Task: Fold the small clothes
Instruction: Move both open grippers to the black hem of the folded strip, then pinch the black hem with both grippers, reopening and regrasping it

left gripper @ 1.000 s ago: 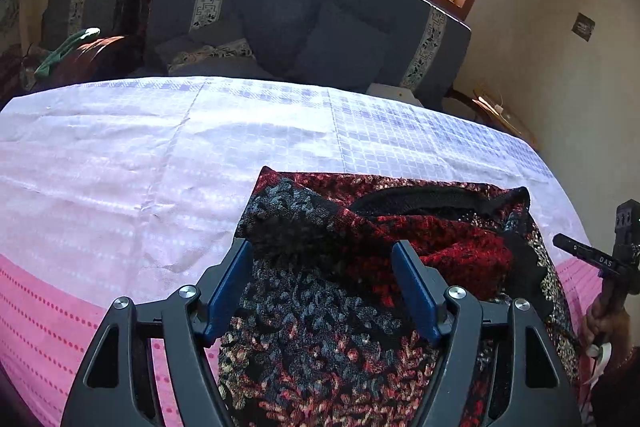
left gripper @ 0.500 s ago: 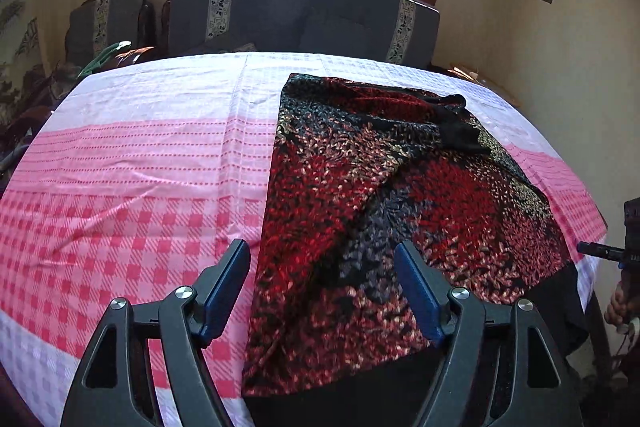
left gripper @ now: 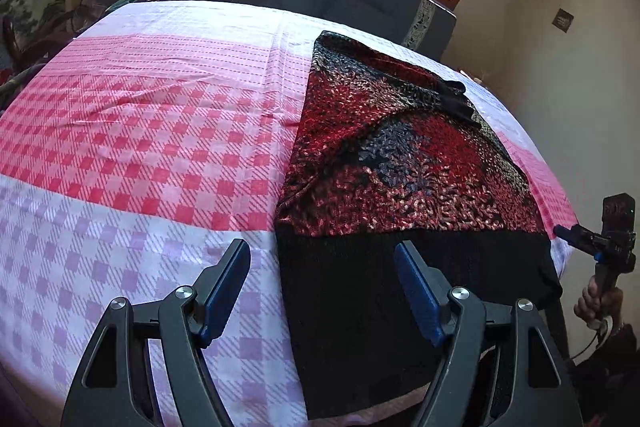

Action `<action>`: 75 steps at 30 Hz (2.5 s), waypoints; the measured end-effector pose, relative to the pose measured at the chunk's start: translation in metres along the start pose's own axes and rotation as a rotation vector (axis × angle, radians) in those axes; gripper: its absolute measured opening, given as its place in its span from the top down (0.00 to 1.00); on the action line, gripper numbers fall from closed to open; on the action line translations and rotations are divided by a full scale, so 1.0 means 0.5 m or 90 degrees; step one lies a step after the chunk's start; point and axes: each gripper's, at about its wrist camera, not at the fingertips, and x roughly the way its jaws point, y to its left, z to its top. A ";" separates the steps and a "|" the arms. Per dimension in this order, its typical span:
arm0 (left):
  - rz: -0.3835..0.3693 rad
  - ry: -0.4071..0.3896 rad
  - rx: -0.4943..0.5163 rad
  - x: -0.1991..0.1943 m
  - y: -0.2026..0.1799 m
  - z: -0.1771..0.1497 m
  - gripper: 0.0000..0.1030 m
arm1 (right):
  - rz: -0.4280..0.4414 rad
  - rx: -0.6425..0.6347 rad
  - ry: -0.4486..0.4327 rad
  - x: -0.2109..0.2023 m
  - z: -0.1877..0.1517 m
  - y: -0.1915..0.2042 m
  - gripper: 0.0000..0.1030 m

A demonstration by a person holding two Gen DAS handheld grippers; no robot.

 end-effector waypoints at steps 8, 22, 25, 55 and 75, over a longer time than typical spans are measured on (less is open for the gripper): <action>-0.034 0.028 0.000 -0.002 -0.007 -0.028 0.27 | 0.001 -0.037 0.178 0.042 -0.047 0.024 0.38; -0.054 0.025 -0.023 0.001 0.012 -0.052 0.27 | -0.046 0.057 0.040 -0.097 -0.101 -0.052 0.32; -0.088 0.025 -0.049 -0.001 0.035 -0.055 0.27 | -0.040 0.042 0.052 -0.059 -0.104 -0.048 0.34; 0.141 0.063 0.145 0.052 -0.099 -0.075 0.29 | 0.076 0.133 0.030 -0.016 -0.132 -0.077 0.86; 0.014 0.114 0.069 0.041 -0.050 -0.044 0.90 | 0.092 0.123 0.038 -0.006 -0.129 -0.068 0.78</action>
